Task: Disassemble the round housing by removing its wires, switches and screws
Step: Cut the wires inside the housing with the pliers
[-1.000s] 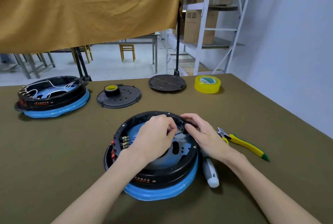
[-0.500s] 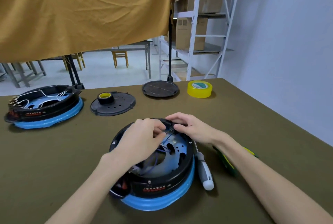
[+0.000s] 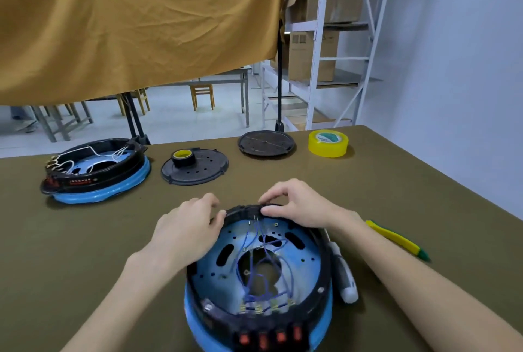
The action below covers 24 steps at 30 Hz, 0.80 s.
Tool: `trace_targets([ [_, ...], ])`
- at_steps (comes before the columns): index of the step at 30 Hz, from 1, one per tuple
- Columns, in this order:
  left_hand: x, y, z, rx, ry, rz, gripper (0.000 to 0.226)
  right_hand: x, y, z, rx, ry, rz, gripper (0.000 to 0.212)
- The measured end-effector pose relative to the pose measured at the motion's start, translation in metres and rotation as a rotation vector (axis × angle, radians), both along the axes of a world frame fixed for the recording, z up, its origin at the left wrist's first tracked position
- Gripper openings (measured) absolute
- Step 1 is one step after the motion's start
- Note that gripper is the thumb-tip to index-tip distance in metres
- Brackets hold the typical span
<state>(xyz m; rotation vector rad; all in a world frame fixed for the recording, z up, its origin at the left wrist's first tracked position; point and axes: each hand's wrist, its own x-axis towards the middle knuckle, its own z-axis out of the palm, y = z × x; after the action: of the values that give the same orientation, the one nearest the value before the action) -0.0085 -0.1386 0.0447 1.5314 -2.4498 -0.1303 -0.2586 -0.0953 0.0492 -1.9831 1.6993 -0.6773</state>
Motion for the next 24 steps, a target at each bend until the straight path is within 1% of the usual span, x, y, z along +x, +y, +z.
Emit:
trace_targets([
  [1,0.004,0.0,-0.003,0.002,0.017,0.009,0.034,0.009,-0.006,0.004,-0.054,0.094,-0.016,0.031],
  [2,0.007,-0.001,-0.007,0.038,0.088,-0.023,0.033,0.018,-0.009,0.006,-0.123,0.169,-0.055,0.033],
  [3,0.01,-0.002,-0.01,0.119,0.214,-0.09,0.031,0.027,-0.006,0.006,-0.212,0.198,-0.109,0.029],
  [5,0.012,0.0,-0.015,0.335,0.489,-0.219,0.027,0.043,0.008,0.002,-0.386,0.122,-0.199,0.019],
  [6,0.011,0.002,-0.018,0.391,0.575,-0.243,0.028,0.048,0.015,0.0,-0.399,0.107,-0.221,0.023],
  [8,0.004,0.005,-0.025,0.35,0.628,-0.173,0.031,0.057,0.026,0.0,-0.287,0.185,-0.212,0.03],
  [10,-0.004,0.013,-0.031,0.287,0.668,-0.057,0.032,0.064,0.026,-0.001,-0.206,0.322,-0.186,0.023],
  [12,-0.006,0.025,-0.036,0.257,0.705,0.013,0.03,0.068,0.023,-0.001,-0.189,0.352,-0.159,0.016],
  [13,-0.003,0.031,-0.038,0.235,0.682,0.026,0.028,0.07,0.021,-0.002,-0.182,0.342,-0.129,0.015],
  [16,0.011,0.034,-0.043,0.04,0.424,0.033,0.027,0.07,0.018,-0.001,-0.121,0.288,-0.028,0.014],
  [17,0.014,0.03,-0.042,0.04,0.425,-0.007,0.032,0.07,0.016,-0.001,-0.123,0.286,-0.023,0.013],
  [18,0.015,0.024,-0.039,0.121,0.497,-0.085,0.041,0.071,0.015,-0.001,-0.135,0.299,-0.034,0.013],
  [19,0.014,0.021,-0.035,0.257,0.606,-0.16,0.049,0.073,0.014,-0.002,-0.153,0.321,-0.052,0.014],
  [20,0.012,0.019,-0.032,0.395,0.711,-0.208,0.055,0.076,0.013,-0.003,-0.172,0.349,-0.071,0.015],
  [21,0.01,0.018,-0.031,0.483,0.794,-0.215,0.059,0.079,0.012,-0.004,-0.183,0.382,-0.088,0.016],
  [22,0.007,0.018,-0.031,0.504,0.852,-0.18,0.061,0.081,0.011,-0.005,-0.182,0.411,-0.099,0.016],
  [24,0.003,0.025,-0.035,0.459,0.929,-0.076,0.06,0.085,0.01,-0.004,-0.157,0.414,-0.116,0.017],
])
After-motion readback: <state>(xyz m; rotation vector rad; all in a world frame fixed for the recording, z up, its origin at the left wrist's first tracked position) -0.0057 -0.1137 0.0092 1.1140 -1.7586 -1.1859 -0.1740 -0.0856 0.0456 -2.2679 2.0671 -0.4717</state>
